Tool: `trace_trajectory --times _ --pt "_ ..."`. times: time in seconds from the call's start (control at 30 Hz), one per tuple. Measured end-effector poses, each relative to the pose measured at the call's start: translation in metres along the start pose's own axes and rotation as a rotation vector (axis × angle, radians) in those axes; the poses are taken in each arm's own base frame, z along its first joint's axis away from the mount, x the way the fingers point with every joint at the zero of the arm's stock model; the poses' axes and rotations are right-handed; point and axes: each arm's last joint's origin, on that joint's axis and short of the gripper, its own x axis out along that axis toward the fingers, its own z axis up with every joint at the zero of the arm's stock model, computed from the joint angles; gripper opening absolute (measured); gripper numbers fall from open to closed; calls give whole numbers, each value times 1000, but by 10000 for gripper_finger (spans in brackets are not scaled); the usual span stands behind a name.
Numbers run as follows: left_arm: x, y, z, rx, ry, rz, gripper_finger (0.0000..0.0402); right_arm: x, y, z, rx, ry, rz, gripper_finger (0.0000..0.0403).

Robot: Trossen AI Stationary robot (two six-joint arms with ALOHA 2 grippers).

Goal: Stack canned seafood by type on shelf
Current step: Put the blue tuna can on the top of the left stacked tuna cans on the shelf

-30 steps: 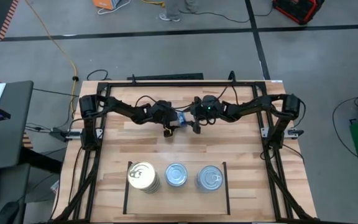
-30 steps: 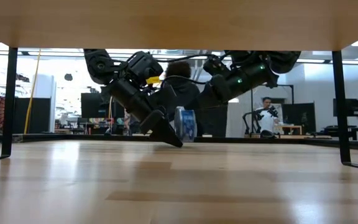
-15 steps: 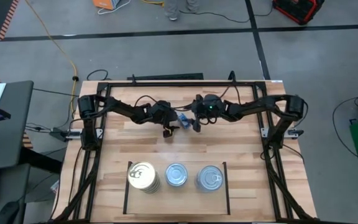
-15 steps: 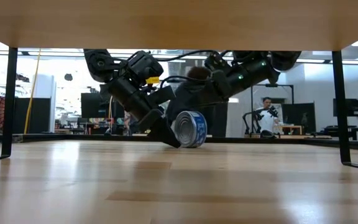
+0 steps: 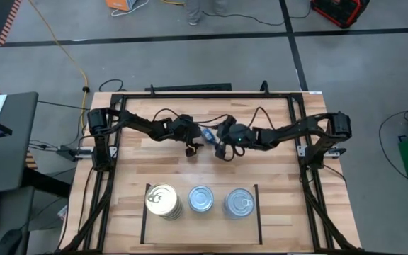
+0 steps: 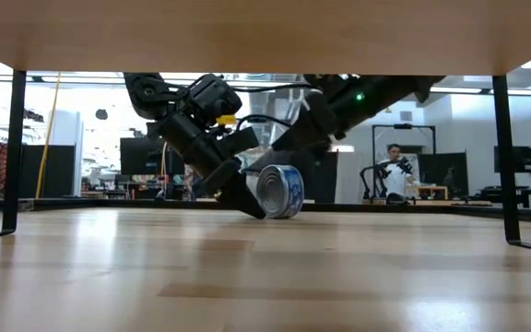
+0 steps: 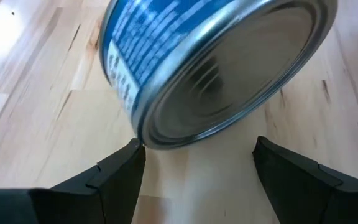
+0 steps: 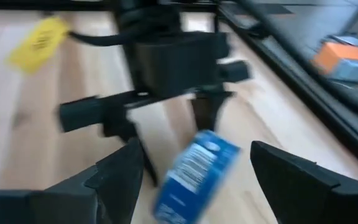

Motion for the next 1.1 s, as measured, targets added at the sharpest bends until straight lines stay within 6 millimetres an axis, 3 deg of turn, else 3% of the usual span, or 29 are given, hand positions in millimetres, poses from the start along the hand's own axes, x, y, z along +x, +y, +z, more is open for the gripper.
trace_trajectory --times 0.3,0.5,0.7,0.9,1.1 --pt "0 -1 1 -60 -12 -9 288 4 -3 -3 74 -2 -114 348" --pt "0 -4 3 -61 -29 -13 288 24 0 -21 78 -14 -134 358" --pt "0 -6 2 -72 -12 -22 288 29 0 -29 88 9 -178 359" --pt "0 -6 2 -65 -10 -23 288 29 2 -30 91 16 -173 359" --pt "0 -7 1 -65 0 -26 288 20 7 -19 -15 -11 -183 359"
